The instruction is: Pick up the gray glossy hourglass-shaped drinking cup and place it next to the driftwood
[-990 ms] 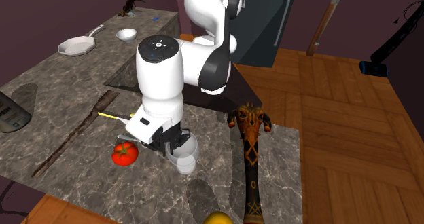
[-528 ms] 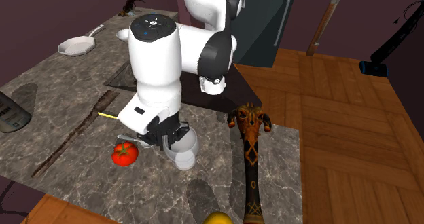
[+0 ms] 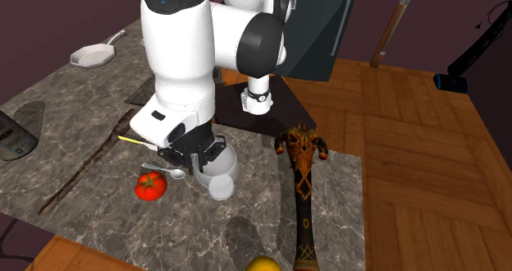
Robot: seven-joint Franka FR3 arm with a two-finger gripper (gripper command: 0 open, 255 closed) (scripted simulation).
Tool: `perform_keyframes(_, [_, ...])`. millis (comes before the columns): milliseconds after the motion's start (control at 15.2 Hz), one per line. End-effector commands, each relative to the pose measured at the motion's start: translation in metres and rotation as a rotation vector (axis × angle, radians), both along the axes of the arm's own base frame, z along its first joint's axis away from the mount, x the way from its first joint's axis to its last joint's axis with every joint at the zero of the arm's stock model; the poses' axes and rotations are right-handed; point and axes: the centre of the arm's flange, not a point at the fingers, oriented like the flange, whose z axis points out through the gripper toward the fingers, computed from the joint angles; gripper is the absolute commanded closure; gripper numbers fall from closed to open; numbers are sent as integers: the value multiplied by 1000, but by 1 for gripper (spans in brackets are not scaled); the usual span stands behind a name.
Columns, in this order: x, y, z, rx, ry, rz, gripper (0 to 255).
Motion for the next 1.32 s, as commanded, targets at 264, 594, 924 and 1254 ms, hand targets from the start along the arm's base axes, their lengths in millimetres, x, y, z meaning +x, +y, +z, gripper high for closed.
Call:
perform_keyframes(264, [-63, -20, 6, 0, 0, 0, 255])
perform_keyframes(594, [-125, -42, 6, 0, 0, 0, 255])
perform_keyframes(924, [-188, -64, 6, 0, 0, 0, 255])
perform_keyframes(1254, [-250, -86, 6, 0, 0, 0, 255])
